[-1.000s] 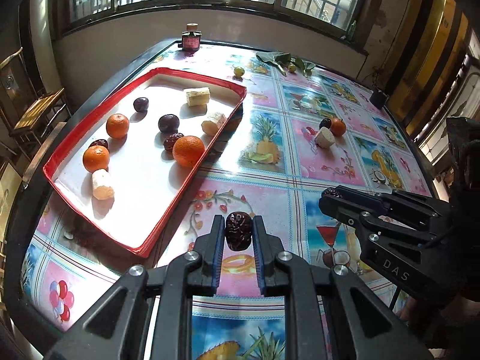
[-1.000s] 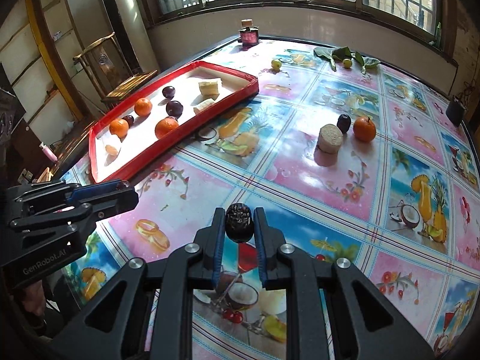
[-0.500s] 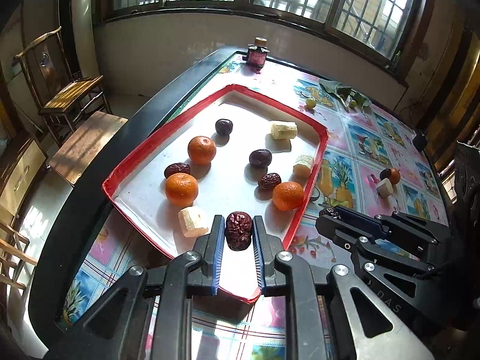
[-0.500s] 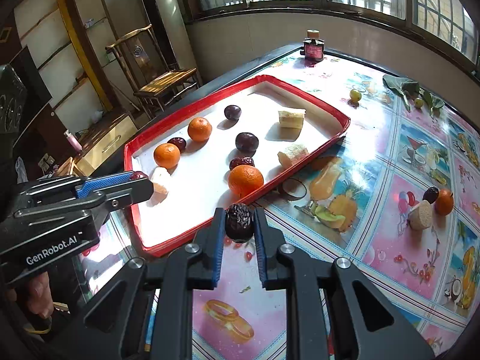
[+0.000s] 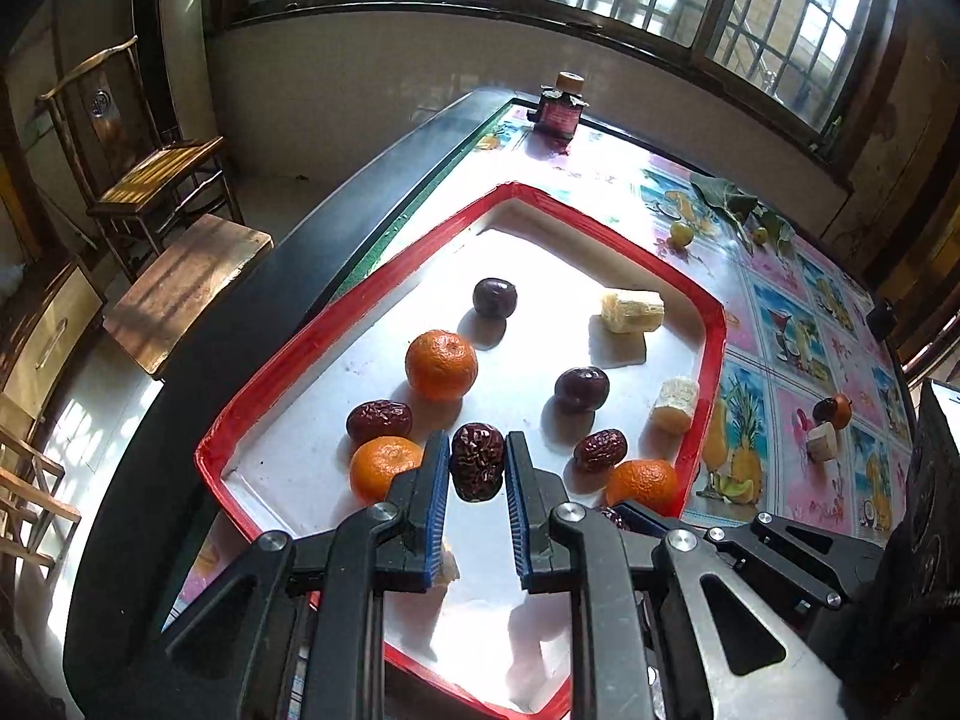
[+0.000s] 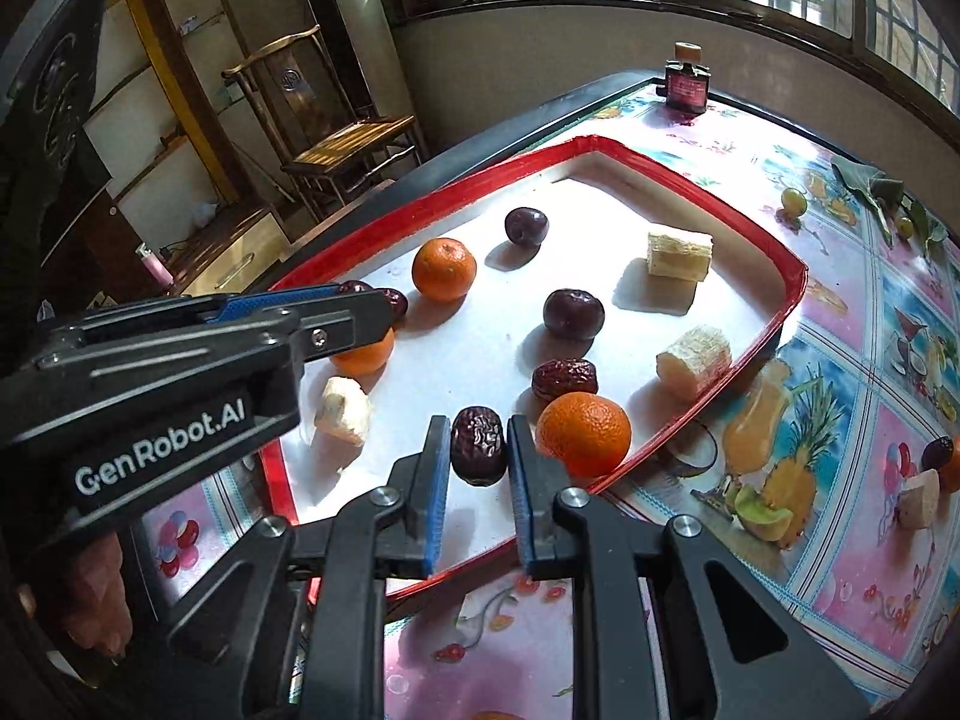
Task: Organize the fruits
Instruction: 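Lower the plum and date into the red tray and open both grippers, then move both open grippers back over the table toward the orange and cake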
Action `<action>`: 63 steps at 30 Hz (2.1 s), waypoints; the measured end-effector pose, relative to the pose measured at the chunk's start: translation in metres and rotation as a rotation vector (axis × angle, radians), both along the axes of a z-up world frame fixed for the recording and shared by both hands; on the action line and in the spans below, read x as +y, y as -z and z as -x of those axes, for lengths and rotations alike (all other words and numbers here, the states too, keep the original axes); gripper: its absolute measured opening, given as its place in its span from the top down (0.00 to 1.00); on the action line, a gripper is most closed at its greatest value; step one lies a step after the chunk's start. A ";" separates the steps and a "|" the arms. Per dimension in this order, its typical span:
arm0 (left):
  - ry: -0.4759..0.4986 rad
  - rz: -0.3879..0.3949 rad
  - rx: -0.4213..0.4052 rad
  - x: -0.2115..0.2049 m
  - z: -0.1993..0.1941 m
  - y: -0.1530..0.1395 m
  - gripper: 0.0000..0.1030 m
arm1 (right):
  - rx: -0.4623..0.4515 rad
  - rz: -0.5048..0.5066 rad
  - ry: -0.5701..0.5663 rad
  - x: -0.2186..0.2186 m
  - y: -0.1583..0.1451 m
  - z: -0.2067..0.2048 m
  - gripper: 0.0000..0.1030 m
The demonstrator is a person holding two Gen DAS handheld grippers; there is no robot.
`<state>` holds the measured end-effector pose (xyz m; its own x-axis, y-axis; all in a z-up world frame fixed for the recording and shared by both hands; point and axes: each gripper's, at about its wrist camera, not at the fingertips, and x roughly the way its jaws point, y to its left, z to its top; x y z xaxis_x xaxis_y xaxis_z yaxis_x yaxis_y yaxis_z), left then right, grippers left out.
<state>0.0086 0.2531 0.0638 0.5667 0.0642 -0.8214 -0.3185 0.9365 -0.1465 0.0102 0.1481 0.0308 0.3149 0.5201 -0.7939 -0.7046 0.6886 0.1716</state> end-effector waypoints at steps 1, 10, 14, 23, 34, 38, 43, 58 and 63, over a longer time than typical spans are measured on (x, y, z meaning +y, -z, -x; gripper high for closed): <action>-0.002 0.004 0.003 0.001 -0.003 0.001 0.83 | 0.002 0.003 -0.002 0.002 0.002 -0.001 0.80; -0.011 0.010 0.036 0.005 -0.021 0.012 0.83 | 0.047 -0.011 0.018 0.006 0.012 -0.011 0.80; -0.009 0.003 0.046 0.005 -0.025 0.014 0.79 | 0.046 -0.019 0.028 0.006 0.014 -0.013 0.80; -0.056 -0.013 0.022 0.006 -0.023 0.007 0.30 | 0.035 -0.029 0.038 0.006 0.009 -0.012 0.63; -0.125 -0.021 -0.004 0.003 -0.011 -0.009 0.23 | 0.041 -0.053 0.093 -0.013 -0.003 -0.009 0.54; -0.144 -0.020 -0.027 -0.006 -0.005 -0.014 0.23 | 0.054 -0.089 0.155 -0.042 -0.009 -0.011 0.53; -0.106 -0.038 -0.020 -0.038 -0.008 -0.016 0.23 | 0.054 -0.104 0.261 -0.098 -0.012 -0.023 0.52; 0.138 -0.112 0.031 -0.178 -0.035 -0.005 0.23 | -0.046 0.048 0.413 -0.270 -0.003 -0.112 0.50; 0.141 -0.135 0.055 -0.195 -0.040 0.004 0.23 | -0.056 0.074 0.274 -0.262 0.011 -0.128 0.50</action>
